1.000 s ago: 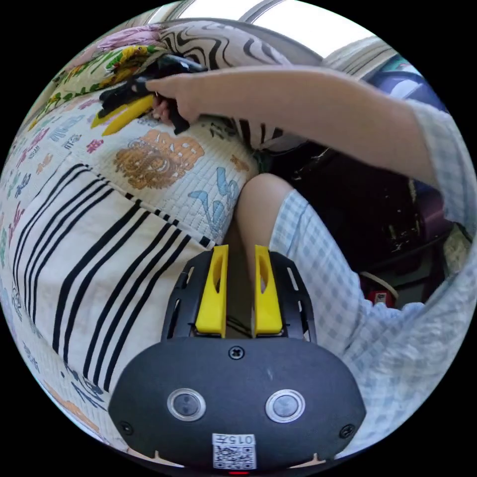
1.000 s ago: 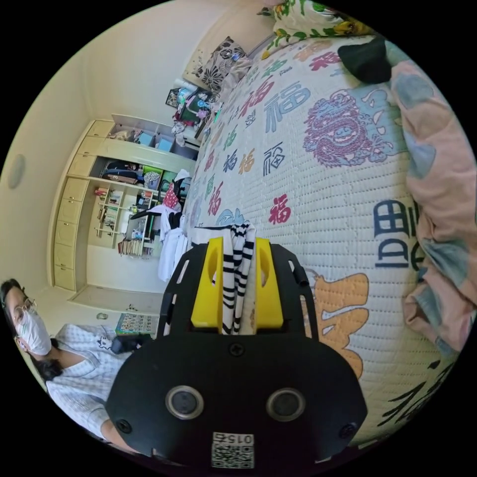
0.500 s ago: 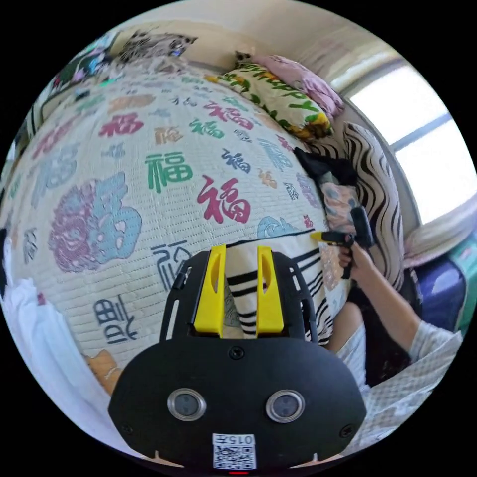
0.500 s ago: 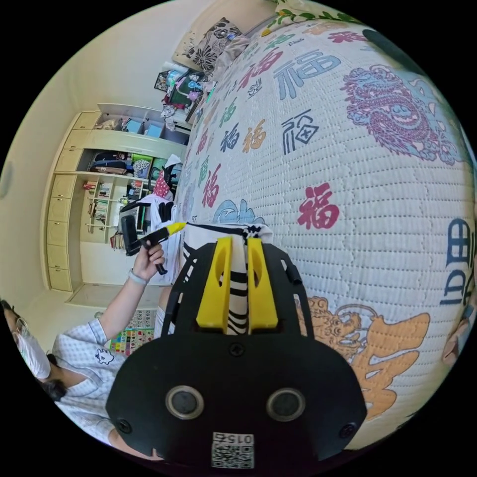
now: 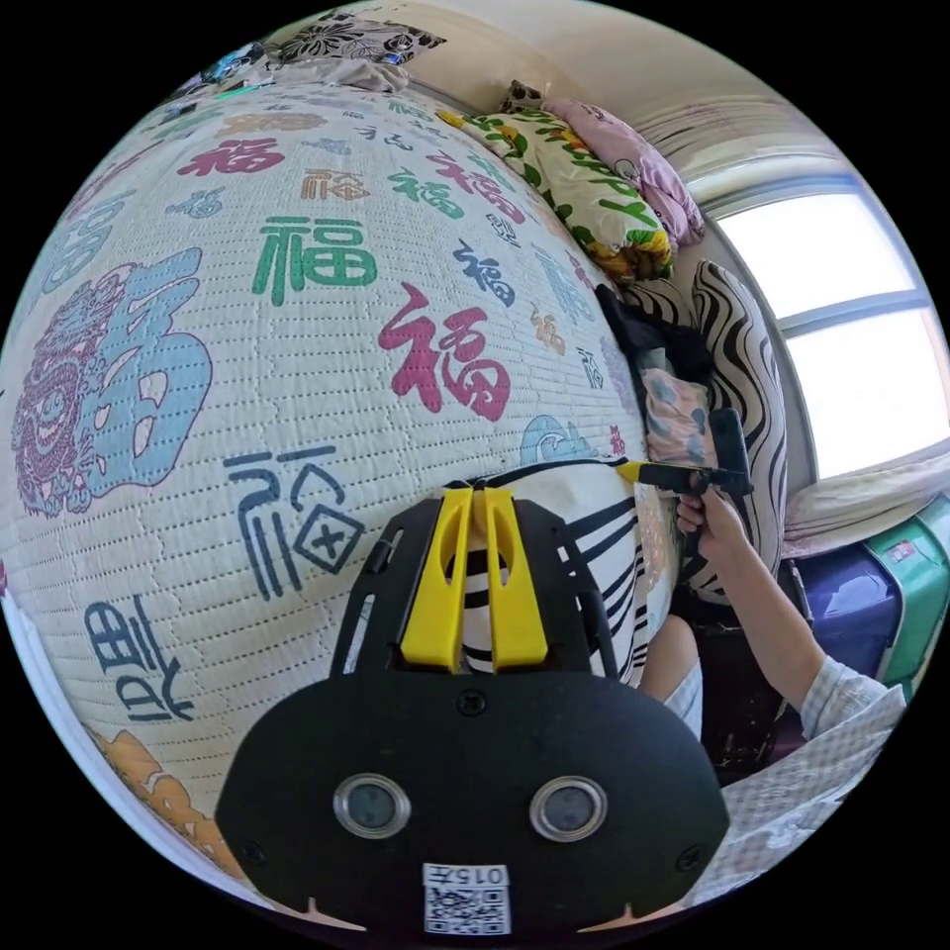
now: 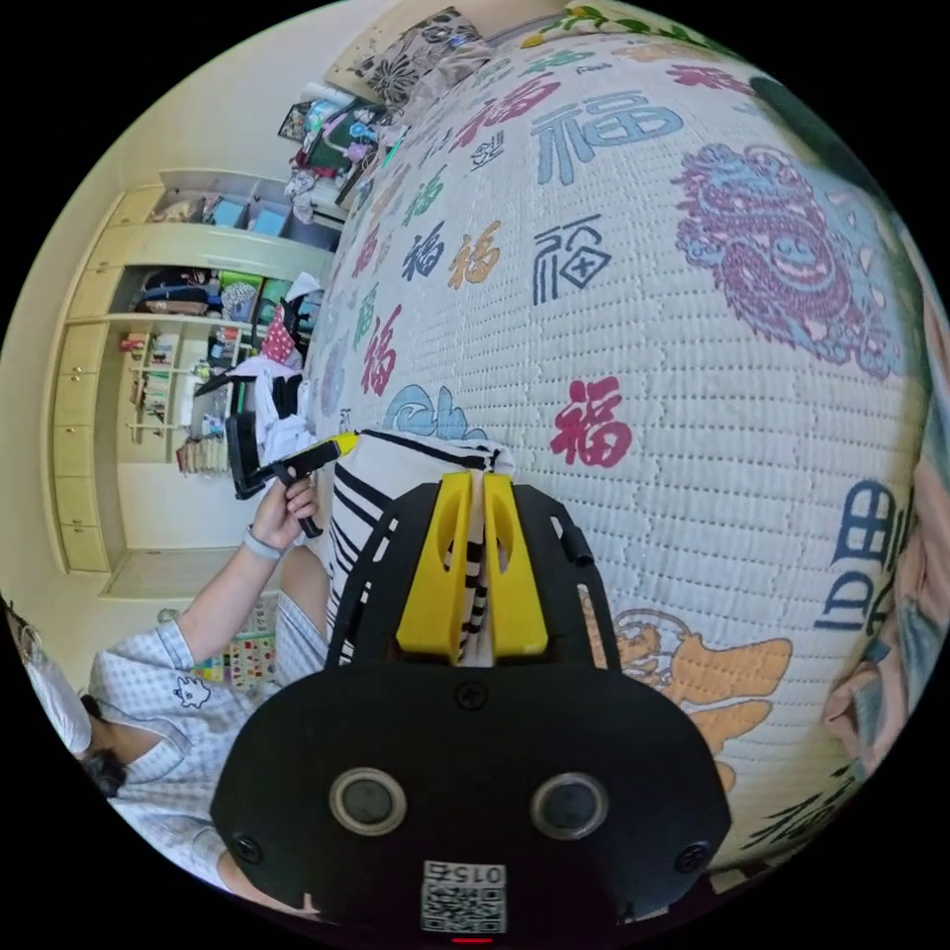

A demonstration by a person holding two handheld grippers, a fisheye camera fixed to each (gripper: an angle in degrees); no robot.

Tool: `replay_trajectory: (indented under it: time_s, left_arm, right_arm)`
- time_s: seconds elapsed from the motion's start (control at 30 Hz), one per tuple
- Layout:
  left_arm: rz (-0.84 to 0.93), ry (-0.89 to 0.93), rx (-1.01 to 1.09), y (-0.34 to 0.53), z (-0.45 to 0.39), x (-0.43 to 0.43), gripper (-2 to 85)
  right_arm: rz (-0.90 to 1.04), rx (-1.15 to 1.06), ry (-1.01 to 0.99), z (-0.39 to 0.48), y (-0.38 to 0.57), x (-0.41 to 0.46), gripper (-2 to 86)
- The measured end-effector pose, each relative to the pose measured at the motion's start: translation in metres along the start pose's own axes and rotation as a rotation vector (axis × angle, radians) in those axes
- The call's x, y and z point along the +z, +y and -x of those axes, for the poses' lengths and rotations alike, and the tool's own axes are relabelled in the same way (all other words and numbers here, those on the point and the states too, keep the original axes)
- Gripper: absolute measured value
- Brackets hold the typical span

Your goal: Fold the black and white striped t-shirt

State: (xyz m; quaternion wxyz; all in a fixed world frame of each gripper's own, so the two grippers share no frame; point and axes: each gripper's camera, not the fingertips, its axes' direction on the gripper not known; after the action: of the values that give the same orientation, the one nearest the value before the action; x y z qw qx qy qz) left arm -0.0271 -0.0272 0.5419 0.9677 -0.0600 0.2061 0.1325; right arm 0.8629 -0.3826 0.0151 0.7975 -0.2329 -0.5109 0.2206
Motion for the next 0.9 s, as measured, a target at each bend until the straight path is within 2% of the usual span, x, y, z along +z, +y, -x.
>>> replay_trajectory:
  time_s: [0.1,0.17,0.3,0.47,0.6,0.77,0.9]
  left_arm:
    - [-0.020,-0.062,0.021,0.010,-0.005,-0.018,4.3]
    - [-0.036,-0.070,0.071,0.028,-0.010,-0.034,5.2]
    - [0.019,-0.034,0.090,0.095,-0.013,-0.056,6.8]
    - [0.106,-0.027,0.038,0.163,-0.010,-0.056,7.5]
    - [0.105,-0.004,-0.013,0.187,-0.004,-0.050,7.1]
    - [0.105,-0.017,-0.004,0.190,-0.008,-0.050,5.7]
    - [0.113,-0.056,0.068,0.195,-0.023,-0.055,5.2]
  right_arm:
    - [-0.040,0.015,-0.088,-0.009,0.020,-0.005,6.4]
    - [-0.040,-0.030,-0.079,-0.004,0.043,-0.013,7.3]
    - [0.068,-0.102,-0.093,0.008,0.119,-0.011,7.5]
    - [0.222,-0.070,-0.085,0.010,0.181,0.029,7.7]
    - [0.312,-0.008,-0.037,-0.002,0.193,0.067,7.2]
    - [0.350,-0.068,0.017,0.003,0.191,0.079,0.9]
    - [0.310,-0.092,0.073,0.005,0.201,0.067,0.6]
